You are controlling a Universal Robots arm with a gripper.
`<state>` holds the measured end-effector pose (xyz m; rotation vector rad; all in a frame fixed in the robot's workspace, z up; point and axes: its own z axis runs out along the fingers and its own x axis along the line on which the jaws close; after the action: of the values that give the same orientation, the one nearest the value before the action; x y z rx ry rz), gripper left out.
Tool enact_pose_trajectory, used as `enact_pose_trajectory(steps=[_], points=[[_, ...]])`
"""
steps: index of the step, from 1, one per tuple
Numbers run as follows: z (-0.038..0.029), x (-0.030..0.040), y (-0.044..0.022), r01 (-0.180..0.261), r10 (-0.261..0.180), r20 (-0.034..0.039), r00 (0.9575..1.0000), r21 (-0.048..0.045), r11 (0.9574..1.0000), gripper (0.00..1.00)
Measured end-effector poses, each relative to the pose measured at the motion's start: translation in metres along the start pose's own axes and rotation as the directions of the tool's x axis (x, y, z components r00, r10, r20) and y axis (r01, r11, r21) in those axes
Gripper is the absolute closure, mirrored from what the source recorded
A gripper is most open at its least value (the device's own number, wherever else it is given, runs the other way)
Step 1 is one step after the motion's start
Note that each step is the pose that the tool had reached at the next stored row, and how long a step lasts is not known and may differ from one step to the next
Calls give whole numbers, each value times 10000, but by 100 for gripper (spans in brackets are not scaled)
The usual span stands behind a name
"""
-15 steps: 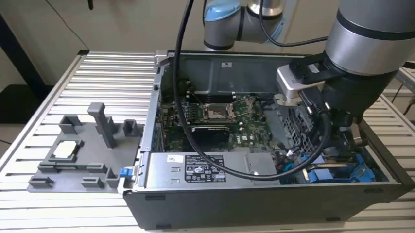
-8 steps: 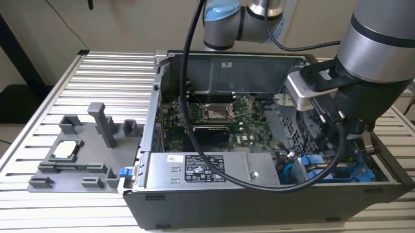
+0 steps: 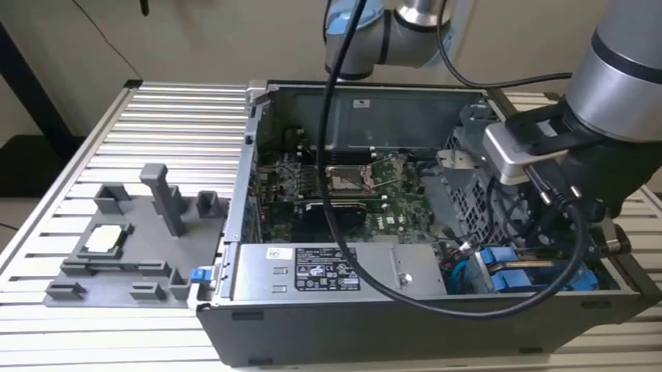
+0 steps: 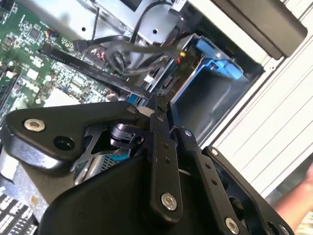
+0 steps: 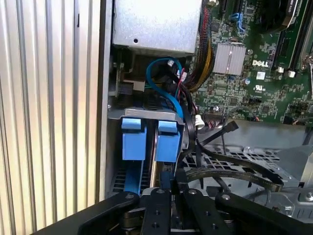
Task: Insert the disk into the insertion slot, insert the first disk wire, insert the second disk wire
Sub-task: 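Insert the first disk wire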
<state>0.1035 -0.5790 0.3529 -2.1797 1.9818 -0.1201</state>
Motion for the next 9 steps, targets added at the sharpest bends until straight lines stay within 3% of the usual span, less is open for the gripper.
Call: enact_pose_trajectory(steps=[5, 7, 9], points=[[38, 13, -128, -22, 21, -31, 10000, -392, 9992, 84], [46, 18, -165, -27, 22, -86, 10000, -572, 9984, 84], [57, 21, -189, -24, 16, -133, 9999, -617, 9981, 84]])
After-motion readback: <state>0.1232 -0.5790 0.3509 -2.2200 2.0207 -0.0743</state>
